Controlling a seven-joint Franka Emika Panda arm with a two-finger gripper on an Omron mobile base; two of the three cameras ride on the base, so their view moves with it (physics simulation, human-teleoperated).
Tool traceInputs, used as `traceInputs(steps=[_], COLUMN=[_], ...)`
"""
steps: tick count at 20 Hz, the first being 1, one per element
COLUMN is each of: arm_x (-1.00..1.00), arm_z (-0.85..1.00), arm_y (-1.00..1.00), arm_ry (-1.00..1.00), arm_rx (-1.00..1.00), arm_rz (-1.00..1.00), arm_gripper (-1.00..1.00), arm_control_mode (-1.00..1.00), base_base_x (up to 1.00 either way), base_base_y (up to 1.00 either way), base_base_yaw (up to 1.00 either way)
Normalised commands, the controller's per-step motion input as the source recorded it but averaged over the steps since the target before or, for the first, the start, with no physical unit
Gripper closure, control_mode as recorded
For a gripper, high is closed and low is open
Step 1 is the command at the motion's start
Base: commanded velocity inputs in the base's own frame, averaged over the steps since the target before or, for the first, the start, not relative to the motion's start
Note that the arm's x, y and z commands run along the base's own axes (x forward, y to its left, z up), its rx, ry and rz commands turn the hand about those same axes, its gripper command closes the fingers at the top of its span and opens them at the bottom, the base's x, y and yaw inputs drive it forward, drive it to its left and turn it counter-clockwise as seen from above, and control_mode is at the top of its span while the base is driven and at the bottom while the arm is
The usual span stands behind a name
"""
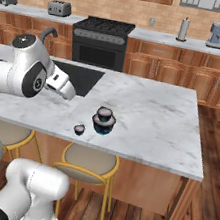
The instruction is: Stack the yogurt containers by placing the smaller containers on top of the larger containers.
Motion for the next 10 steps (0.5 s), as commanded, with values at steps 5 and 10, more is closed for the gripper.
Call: traceInputs(steps=[5, 10], arm_x=[-0.03, 0.0], arm_z=[-0.3, -0.39], arm_y=[0.0, 0.0], arm_ry=[0.2, 0.12], arm_rx=[0.1, 0.03], arm_rz=[-0.19, -0.12], arm_gripper=[-1.0, -1.0], arm_control_mode=[-1.0, -1.0], base_base_x=[0.0, 0.0], base_base_y=[0.0, 0.0], base_base_yaw=[0.0, 0.0])
